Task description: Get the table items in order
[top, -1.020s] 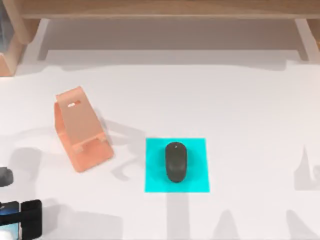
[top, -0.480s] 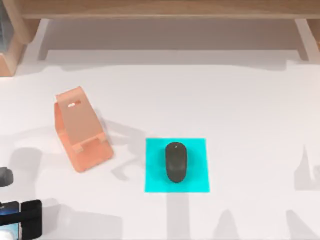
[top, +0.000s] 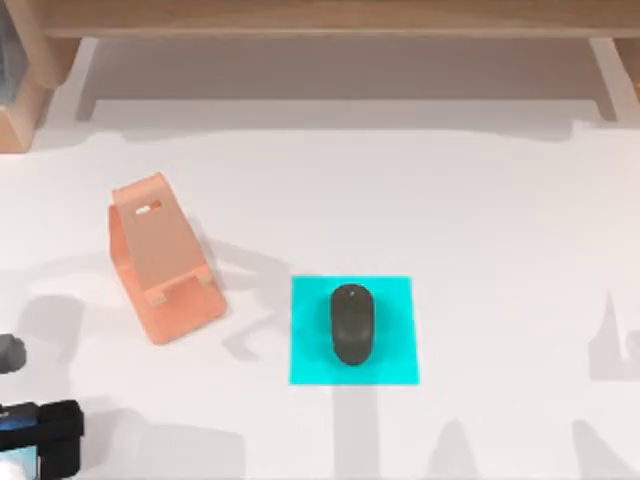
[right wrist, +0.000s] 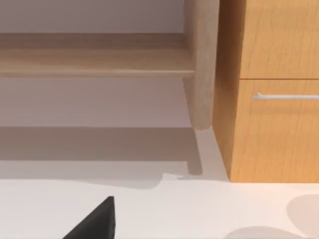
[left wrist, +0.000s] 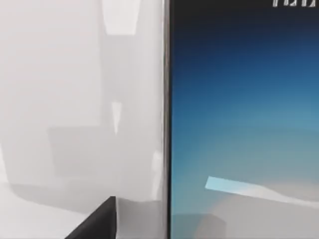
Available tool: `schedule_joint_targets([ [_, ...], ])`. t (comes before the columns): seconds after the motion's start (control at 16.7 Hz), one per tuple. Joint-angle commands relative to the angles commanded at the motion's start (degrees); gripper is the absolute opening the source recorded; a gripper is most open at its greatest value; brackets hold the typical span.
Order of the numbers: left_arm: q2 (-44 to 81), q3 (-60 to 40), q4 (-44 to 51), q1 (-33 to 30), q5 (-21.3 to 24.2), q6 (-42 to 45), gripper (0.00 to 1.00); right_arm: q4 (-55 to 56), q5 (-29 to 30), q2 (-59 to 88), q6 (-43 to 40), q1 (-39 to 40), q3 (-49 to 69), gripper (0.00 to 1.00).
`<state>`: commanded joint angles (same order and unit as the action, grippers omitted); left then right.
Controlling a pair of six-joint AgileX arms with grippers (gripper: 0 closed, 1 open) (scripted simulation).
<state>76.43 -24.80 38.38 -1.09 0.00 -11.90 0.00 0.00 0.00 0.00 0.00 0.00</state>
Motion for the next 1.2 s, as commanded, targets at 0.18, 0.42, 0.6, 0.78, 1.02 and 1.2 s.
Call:
schedule_joint_targets([
  [0.18,0.0,0.0,0.0,0.0,0.0,0.0,0.0,0.0,0.0,0.0,0.0,0.0,0.0,1.0],
  [0.42,-2.13,-1.72,2.9,-0.08,-0.16,-0.06,0.0,0.0,0.0,0.0,0.0,0.0,0.0,1.0],
  [0.6,-3.52,-3.25,5.19,-0.1,-0.15,-0.13,0.0,0.0,0.0,0.0,0.0,0.0,0.0,1.0],
  [0.78,-5.37,-5.14,10.47,-0.14,-0.14,-0.19,0.0,0.0,0.0,0.0,0.0,0.0,0.0,1.0],
  [1.02,-6.84,-6.56,12.44,-0.16,-0.14,-0.22,0.0,0.0,0.0,0.0,0.0,0.0,0.0,1.0],
  [1.2,-6.76,-6.78,12.23,-0.53,-0.73,-0.49,0.0,0.0,0.0,0.0,0.0,0.0,0.0,1.0],
])
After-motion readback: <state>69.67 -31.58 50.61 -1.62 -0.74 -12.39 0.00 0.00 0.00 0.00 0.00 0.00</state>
